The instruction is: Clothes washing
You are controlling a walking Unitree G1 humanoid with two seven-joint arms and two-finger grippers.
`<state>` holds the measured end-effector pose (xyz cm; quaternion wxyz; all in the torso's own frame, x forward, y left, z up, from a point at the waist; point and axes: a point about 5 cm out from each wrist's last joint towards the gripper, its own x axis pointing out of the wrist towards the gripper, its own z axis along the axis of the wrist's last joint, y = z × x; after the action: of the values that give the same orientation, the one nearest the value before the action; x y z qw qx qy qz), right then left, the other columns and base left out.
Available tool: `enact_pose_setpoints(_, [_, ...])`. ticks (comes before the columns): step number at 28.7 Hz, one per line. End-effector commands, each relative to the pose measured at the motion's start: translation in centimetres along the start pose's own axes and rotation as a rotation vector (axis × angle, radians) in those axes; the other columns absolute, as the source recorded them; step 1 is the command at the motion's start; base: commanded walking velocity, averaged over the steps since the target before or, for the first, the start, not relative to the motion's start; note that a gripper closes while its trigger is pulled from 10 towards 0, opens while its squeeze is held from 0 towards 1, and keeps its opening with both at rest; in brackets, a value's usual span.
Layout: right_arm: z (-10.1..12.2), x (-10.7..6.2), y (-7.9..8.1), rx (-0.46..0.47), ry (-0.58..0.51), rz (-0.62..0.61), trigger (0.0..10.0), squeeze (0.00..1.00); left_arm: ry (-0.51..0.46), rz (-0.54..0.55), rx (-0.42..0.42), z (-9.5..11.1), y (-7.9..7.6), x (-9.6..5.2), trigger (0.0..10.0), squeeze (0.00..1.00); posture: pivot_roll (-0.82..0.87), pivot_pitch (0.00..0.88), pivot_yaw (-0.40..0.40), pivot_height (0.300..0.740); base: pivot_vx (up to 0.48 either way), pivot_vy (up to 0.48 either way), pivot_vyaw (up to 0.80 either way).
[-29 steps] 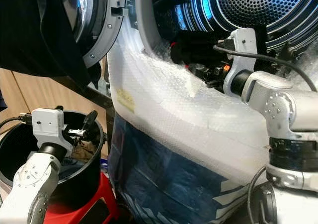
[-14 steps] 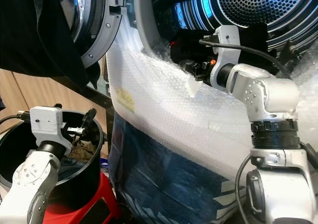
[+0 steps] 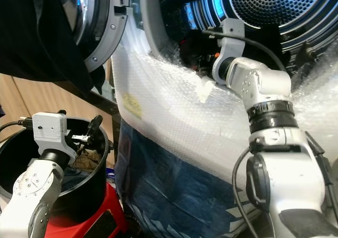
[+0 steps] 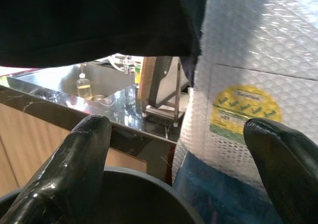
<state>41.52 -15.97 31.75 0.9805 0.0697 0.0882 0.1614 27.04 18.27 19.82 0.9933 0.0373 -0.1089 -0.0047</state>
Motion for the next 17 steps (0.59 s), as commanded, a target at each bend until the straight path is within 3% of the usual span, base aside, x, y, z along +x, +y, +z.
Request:
enact_pose_setpoints(1, [0.6,-0.2,-1.0,0.011,-0.031,-0.072,10.0,0.0,-0.025,-0.012,-0.007,0.7,-0.4,0.1,10.0,0.0,0.18,0.036,-0.133,0.74,0.0,0.0,0.0])
enact_pose_setpoints(3, [0.7,-0.2,-1.2,0.007,-0.034,-0.084,10.0,0.0,-0.025,-0.013,-0.007,0.7,-0.4,0.1,10.0,0.0,0.18,0.036,-0.133,0.74,0.0,0.0,0.0])
enact_pose_setpoints(12, [1.4,-1.8,-5.9,-0.052,-0.07,-0.359,10.0,0.0,-0.024,-0.016,-0.009,0.7,-0.6,0.1,10.0,0.0,0.18,0.026,-0.13,0.74,0.0,0.0,0.0])
enact_pose_setpoints(17, [1.2,-2.6,-7.5,-0.108,-0.06,-0.464,10.0,0.0,-0.028,-0.022,-0.01,0.8,-0.6,0.3,10.0,0.0,0.19,0.018,-0.129,0.74,0.0,0.0,0.0])
